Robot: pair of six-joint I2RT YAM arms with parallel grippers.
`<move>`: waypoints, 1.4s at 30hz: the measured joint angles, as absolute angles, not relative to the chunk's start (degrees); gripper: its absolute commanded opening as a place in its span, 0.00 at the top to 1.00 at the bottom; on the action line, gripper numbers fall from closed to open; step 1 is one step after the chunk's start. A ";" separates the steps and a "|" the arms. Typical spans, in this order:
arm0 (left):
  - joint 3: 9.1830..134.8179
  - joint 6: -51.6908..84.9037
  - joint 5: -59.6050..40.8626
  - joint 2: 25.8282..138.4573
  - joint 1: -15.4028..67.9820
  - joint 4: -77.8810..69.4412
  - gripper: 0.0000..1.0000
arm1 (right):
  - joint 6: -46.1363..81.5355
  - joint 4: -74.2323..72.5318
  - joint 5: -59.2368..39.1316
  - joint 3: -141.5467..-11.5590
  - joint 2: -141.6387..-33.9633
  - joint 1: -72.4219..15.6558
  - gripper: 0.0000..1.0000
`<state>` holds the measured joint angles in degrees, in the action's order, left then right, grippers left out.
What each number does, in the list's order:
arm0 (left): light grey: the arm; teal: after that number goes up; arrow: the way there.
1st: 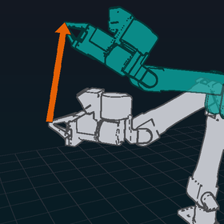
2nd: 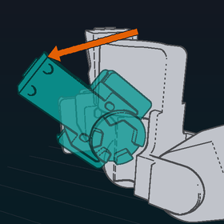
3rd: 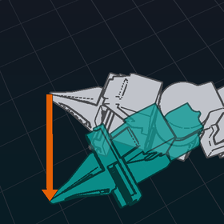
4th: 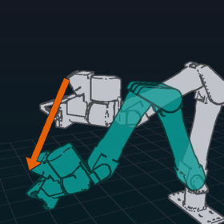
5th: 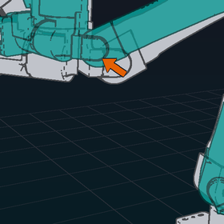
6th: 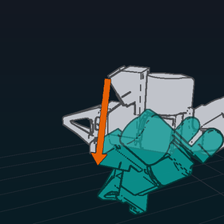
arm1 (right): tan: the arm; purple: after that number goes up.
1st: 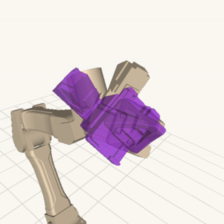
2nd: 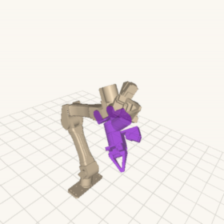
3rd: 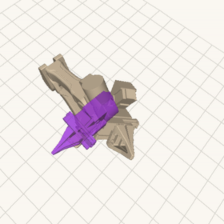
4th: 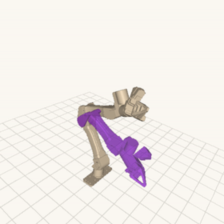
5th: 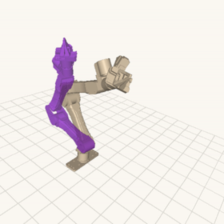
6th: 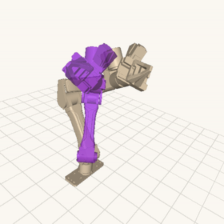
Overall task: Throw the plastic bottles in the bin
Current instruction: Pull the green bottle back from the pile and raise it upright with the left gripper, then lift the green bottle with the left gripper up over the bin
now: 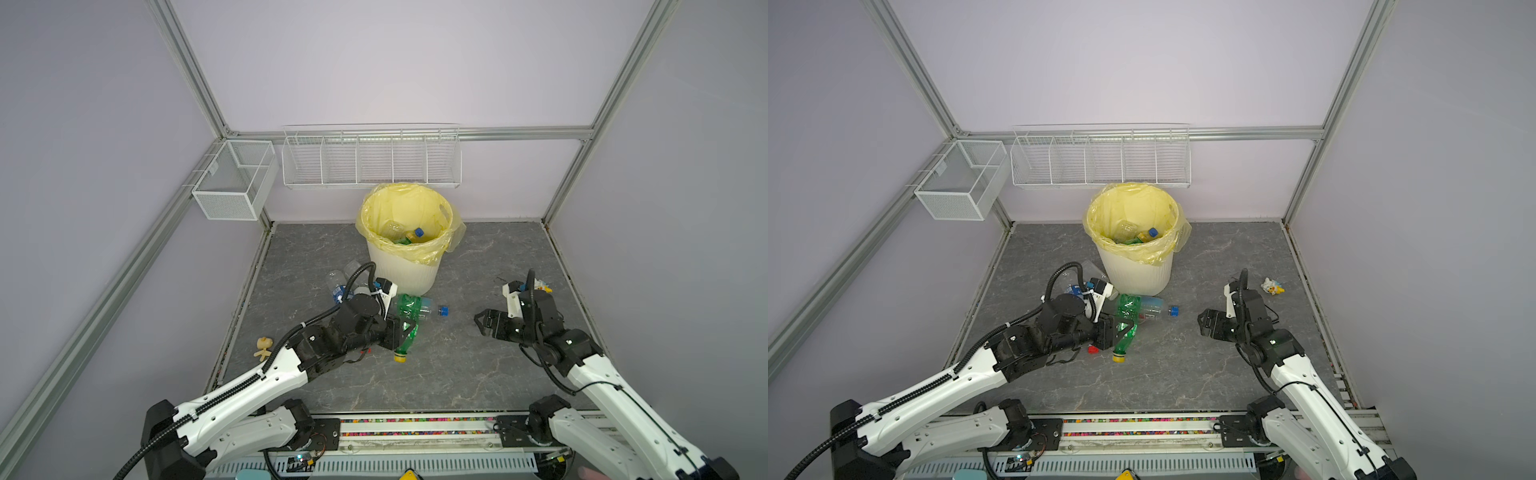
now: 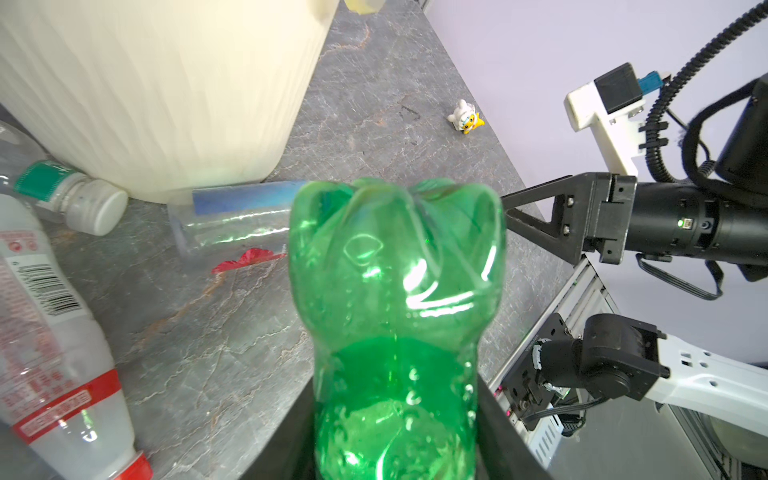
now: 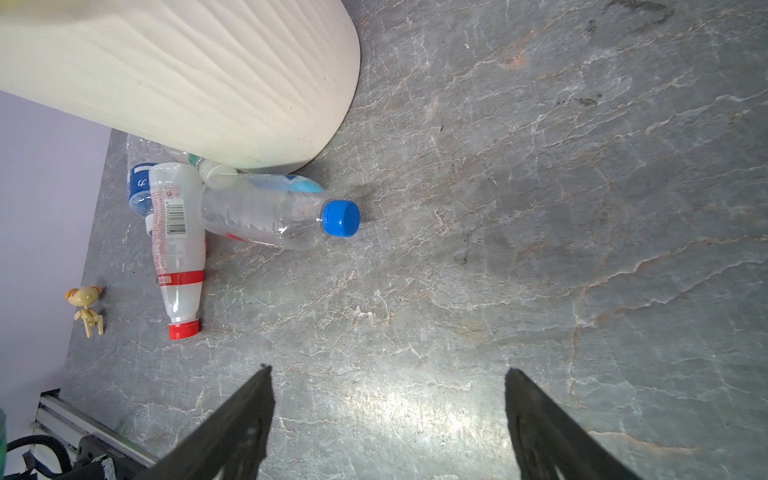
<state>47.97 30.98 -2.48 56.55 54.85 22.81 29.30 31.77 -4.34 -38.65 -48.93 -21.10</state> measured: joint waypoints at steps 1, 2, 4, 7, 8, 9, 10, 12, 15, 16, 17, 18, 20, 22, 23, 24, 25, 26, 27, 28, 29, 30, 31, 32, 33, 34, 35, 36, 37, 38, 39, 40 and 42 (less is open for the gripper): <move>47.97 30.96 -1.87 56.10 54.78 23.31 0.54 | 29.08 31.55 -4.34 -38.85 -49.23 -21.10 0.12; 47.97 30.98 -1.30 55.66 54.78 23.86 0.54 | 28.91 31.44 -4.34 -38.96 -49.41 -21.10 0.12; 47.99 30.98 -0.08 54.52 54.74 25.06 0.54 | 28.67 31.00 -4.32 -39.07 -49.71 -21.10 0.12; 48.12 31.00 1.65 52.53 54.61 26.33 0.54 | 28.49 30.39 -4.32 -39.07 -50.24 -21.10 0.12; 48.29 31.03 2.04 51.88 54.50 26.68 0.54 | 28.45 30.24 -4.32 -39.07 -50.48 -21.10 0.12; 48.64 31.00 2.59 51.18 54.37 27.16 0.54 | 28.40 30.04 -4.32 -39.09 -50.76 -21.10 0.12; 49.12 31.03 3.05 50.54 54.37 27.51 0.54 | 28.38 29.93 -4.29 -39.09 -51.05 -21.10 0.12; 50.48 31.00 3.86 49.54 54.26 28.21 0.54 | 28.27 29.80 -4.14 -39.09 -51.46 -21.10 0.12; 52.99 30.79 5.37 48.45 54.04 28.91 0.54 | 28.27 29.58 -4.08 -39.09 -51.55 -21.10 0.12; 53.80 30.76 5.89 48.23 54.00 29.15 0.54 | 28.27 29.43 -4.08 -39.09 -51.55 -21.10 0.12; 54.74 30.68 6.46 48.05 53.91 29.39 0.54 | 28.27 29.26 -4.08 -39.09 -51.55 -21.10 0.12; 55.48 30.52 6.85 47.99 53.80 29.54 0.54 | 28.27 29.15 -4.08 -39.09 -51.55 -21.10 0.12; 57.14 29.85 7.77 47.94 53.47 29.87 0.54 | 28.27 28.82 -4.08 -39.09 -51.55 -21.10 0.12; 58.65 29.17 8.67 48.10 53.23 30.61 0.54 | 28.27 28.53 -4.08 -39.09 -51.55 -21.10 0.12; 59.48 28.73 9.19 48.23 53.12 30.96 0.54 | 28.27 28.38 -4.08 -39.09 -51.57 -21.10 0.12; 60.14 28.49 9.52 48.34 52.99 31.18 0.54 | 28.27 28.27 -4.08 -39.09 -51.59 -21.10 0.12; 60.80 28.16 10.00 48.45 52.86 31.33 0.54 | 28.27 28.12 -4.10 -39.09 -51.64 -21.10 0.12; 61.32 27.88 10.46 48.53 52.75 31.46 0.54 | 28.27 27.92 -4.10 -39.07 -51.72 -21.10 0.12; 61.63 27.77 10.72 48.58 52.64 31.48 0.54 | 28.27 27.77 -4.10 -39.07 -51.83 -21.10 0.12; 62.00 27.70 10.96 48.66 52.45 31.57 0.54 | 28.27 27.59 -4.10 -39.07 -51.90 -21.10 0.12; 62.28 27.68 11.18 48.77 52.31 31.59 0.54 | 28.27 27.53 -4.10 -39.07 -51.92 -21.10 0.12; 62.52 27.62 11.40 48.84 52.10 31.64 0.54 | 28.27 27.53 -4.10 -39.07 -51.92 -21.10 0.12; 62.85 27.51 11.68 48.93 51.94 31.79 0.54 | 28.29 27.53 -4.10 -39.07 -51.90 -21.10 0.12; 63.26 27.46 12.03 49.04 51.70 32.05 0.54 | 28.29 27.53 -4.10 -39.05 -51.90 -21.10 0.12; 63.61 27.35 12.27 49.10 51.51 32.16 0.54 | 28.29 27.53 -4.10 -39.05 -51.88 -21.10 0.12; 64.10 27.29 12.47 49.12 51.22 32.29 0.54 | 28.29 27.51 -4.12 -39.00 -51.81 -21.10 0.12; 64.53 27.29 12.62 49.10 50.87 32.40 0.54 | 28.29 27.53 -4.10 -38.96 -51.75 -21.10 0.12; 64.97 27.29 12.67 49.10 50.52 32.53 0.54 | 28.32 27.46 -4.12 -38.87 -51.59 -21.10 0.12; 65.43 27.27 12.67 49.10 50.13 32.53 0.54 | 28.32 27.35 -4.12 -38.68 -51.35 -21.10 0.12; 65.91 27.22 12.67 49.15 49.78 32.58 0.54 | 28.34 27.35 -4.10 -38.57 -51.16 -21.10 0.12; 66.46 27.09 12.69 49.28 49.45 32.71 0.54 | 28.36 27.29 -4.10 -38.52 -51.07 -21.10 0.12; 67.11 26.92 12.78 49.50 49.21 32.93 0.54 | 28.45 27.09 -4.10 -38.46 -51.00 -21.10 0.12; 68.05 26.68 12.95 50.04 48.97 32.93 0.54 | 28.47 26.85 -4.10 -38.33 -51.00 -21.10 0.12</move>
<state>68.05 26.68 12.95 50.04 48.97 32.93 28.47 26.85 -4.10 -38.33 -51.00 -21.10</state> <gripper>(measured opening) 0.461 0.880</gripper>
